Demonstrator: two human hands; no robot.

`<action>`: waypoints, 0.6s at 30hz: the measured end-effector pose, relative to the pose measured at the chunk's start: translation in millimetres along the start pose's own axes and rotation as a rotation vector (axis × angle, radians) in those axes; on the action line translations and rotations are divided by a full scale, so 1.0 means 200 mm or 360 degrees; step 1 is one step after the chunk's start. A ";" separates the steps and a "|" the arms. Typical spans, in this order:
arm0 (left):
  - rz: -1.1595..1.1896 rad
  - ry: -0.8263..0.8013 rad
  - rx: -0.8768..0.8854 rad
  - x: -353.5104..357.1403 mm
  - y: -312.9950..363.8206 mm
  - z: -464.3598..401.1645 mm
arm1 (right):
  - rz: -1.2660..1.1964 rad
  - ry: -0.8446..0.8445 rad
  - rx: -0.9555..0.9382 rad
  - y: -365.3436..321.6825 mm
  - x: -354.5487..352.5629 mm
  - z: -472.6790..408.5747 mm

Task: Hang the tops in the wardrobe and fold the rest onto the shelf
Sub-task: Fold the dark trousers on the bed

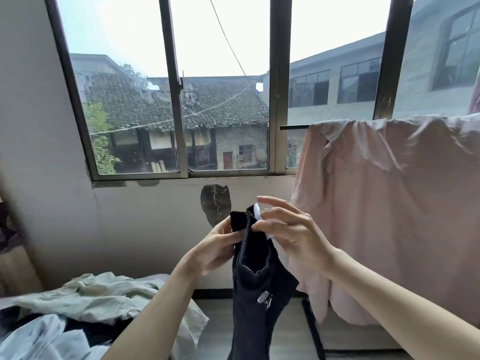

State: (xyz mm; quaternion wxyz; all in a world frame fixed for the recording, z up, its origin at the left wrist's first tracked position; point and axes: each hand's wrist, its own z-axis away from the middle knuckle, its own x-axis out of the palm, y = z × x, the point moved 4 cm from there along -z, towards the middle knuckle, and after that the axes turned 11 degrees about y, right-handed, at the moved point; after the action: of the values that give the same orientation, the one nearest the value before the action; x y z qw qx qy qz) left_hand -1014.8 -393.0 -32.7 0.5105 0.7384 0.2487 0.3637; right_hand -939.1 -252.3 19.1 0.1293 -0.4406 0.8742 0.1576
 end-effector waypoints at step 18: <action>-0.0311 0.1136 0.0451 0.00 -0.04 -0.12 | -0.0801 -0.0461 0.1863 0.37 -0.12 0.35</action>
State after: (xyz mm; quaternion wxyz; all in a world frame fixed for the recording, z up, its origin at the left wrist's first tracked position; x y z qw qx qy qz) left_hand -1033.7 -376.4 -35.3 0.3172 0.6015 0.5274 0.5094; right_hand -979.4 -165.9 -25.3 0.4971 -0.4631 0.6594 -0.3218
